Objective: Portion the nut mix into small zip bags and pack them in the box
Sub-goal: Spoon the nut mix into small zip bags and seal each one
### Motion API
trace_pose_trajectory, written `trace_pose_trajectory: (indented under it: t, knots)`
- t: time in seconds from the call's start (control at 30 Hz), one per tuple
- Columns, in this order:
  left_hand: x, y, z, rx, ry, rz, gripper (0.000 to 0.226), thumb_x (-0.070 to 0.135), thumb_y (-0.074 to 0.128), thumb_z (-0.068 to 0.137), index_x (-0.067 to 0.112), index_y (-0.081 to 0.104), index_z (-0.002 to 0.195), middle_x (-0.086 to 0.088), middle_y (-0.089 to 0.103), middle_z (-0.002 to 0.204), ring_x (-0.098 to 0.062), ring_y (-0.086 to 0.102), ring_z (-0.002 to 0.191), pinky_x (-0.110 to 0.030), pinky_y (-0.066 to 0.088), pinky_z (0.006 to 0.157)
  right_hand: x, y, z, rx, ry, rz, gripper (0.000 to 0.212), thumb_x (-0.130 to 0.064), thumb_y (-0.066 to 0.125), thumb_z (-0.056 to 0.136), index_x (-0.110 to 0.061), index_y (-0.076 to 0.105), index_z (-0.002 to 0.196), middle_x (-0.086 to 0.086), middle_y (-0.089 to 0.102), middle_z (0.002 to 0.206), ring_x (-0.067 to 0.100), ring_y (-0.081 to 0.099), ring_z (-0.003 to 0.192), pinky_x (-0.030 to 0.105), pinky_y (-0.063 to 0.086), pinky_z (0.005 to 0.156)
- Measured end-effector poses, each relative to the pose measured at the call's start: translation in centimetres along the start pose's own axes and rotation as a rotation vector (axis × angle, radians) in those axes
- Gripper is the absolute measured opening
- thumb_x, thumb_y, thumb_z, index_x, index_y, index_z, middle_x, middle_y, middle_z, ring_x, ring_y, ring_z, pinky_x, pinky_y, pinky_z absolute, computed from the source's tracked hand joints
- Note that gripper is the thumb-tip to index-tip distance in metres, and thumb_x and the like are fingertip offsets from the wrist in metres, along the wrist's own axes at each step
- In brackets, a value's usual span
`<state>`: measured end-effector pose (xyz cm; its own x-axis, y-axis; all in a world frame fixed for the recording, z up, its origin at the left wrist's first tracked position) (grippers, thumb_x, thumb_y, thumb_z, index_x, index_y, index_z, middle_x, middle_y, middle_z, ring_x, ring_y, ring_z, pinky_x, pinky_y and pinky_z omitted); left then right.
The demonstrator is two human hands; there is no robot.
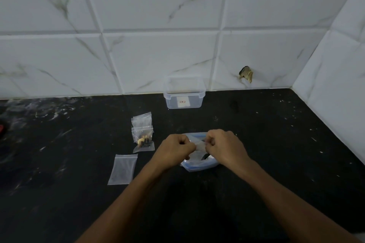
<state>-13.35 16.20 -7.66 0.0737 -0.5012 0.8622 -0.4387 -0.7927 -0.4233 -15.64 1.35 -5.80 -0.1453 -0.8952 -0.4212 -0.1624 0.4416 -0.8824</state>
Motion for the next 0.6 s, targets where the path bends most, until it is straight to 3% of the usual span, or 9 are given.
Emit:
trace_pose_trajectory:
  t: [0.1,0.17,0.23,0.3,0.33,0.4,0.47,0.53,0.6]
  knots:
    - [-0.3,-0.1,-0.1,0.035,0.051,0.051,0.017,0.013,0.06,0.089,0.018,0.058,0.073,0.0,0.065,0.081,-0.01,0.063,0.076,-0.023,0.052,0.068,0.2,-0.1,0.1,0.012,0.016,0.033,0.008,-0.023,0.062,0.091,-0.024,0.057,0.084,-0.005,0.062,0.087,0.007,0.061,0.076,0.021,0.049,0.065]
    - [-0.4,0.0,-0.3,0.033,0.127,0.039,0.004,0.018,0.063,0.091,0.019,0.059,0.091,0.0,0.066,0.095,-0.008,0.064,0.084,-0.021,0.053,0.07,0.1,-0.5,0.1,0.037,0.021,0.052,0.01,-0.022,0.062,0.09,-0.022,0.058,0.08,-0.003,0.064,0.082,0.008,0.063,0.073,0.023,0.052,0.065]
    - [-0.9,0.2,-0.4,-0.003,0.216,0.041,0.041,0.026,0.072,0.085,0.027,0.052,0.121,0.006,0.057,0.119,-0.006,0.058,0.105,-0.017,0.049,0.079,0.0,-1.0,0.1,0.073,0.011,0.076,0.011,-0.02,0.063,0.089,-0.018,0.062,0.078,-0.001,0.065,0.076,0.011,0.065,0.071,0.029,0.057,0.067]
    - [-1.2,0.8,-0.4,-0.059,0.272,0.121,0.094,0.036,0.083,0.073,0.033,0.026,0.148,0.013,0.037,0.145,-0.003,0.04,0.129,-0.014,0.039,0.095,-0.1,-1.5,0.2,0.088,-0.001,0.076,0.01,-0.019,0.063,0.088,-0.015,0.064,0.078,0.001,0.067,0.075,0.013,0.067,0.071,0.033,0.058,0.071]
    - [-1.3,1.2,-0.3,-0.089,0.288,0.168,0.112,0.039,0.086,0.068,0.033,0.014,0.153,0.014,0.027,0.153,-0.003,0.031,0.136,-0.016,0.035,0.103,-0.2,-1.7,0.3,0.08,-0.003,0.07,0.01,-0.018,0.063,0.088,-0.015,0.065,0.079,0.002,0.068,0.076,0.013,0.067,0.072,0.034,0.058,0.073]
    - [-1.5,1.9,0.0,-0.104,0.309,0.227,0.125,0.042,0.088,0.064,0.031,0.004,0.156,0.014,0.016,0.161,-0.005,0.023,0.143,-0.027,0.029,0.115,-0.5,-1.9,0.3,0.042,-0.011,0.058,0.011,-0.018,0.062,0.089,-0.014,0.066,0.079,0.003,0.069,0.078,0.014,0.068,0.074,0.033,0.058,0.074]
    - [-1.5,2.3,0.4,-0.096,0.297,0.192,0.121,0.039,0.088,0.066,0.03,0.008,0.156,0.01,0.022,0.16,-0.008,0.028,0.143,-0.035,0.029,0.118,-1.0,-2.1,0.3,0.012,-0.025,0.037,0.014,-0.017,0.061,0.09,-0.014,0.065,0.077,0.005,0.07,0.08,0.015,0.069,0.075,0.033,0.058,0.075]
    - [-1.4,2.5,0.7,-0.076,0.301,0.129,0.104,0.038,0.087,0.068,0.032,0.023,0.15,0.013,0.039,0.149,-0.004,0.042,0.134,-0.037,0.04,0.112,-1.2,-2.3,0.2,-0.001,-0.031,0.023,0.016,-0.017,0.06,0.09,-0.015,0.065,0.076,0.006,0.07,0.08,0.016,0.069,0.075,0.034,0.058,0.076]
    - [-1.4,2.4,0.6,-0.043,0.317,0.081,0.082,0.034,0.085,0.071,0.037,0.037,0.138,0.024,0.049,0.128,0.009,0.049,0.117,-0.025,0.048,0.099,-1.3,-2.5,0.1,-0.001,-0.035,0.028,0.015,-0.018,0.059,0.091,-0.014,0.067,0.078,0.008,0.07,0.079,0.018,0.069,0.075,0.036,0.058,0.075]
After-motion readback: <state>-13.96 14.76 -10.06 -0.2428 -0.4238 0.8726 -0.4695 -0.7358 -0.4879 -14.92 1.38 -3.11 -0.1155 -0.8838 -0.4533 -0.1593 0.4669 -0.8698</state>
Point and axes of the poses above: each hand's wrist, its own z-axis towards the middle knuckle, its own y-axis out of the palm, x = y × z, the point moved 3 cm from there along z, towards the middle knuckle
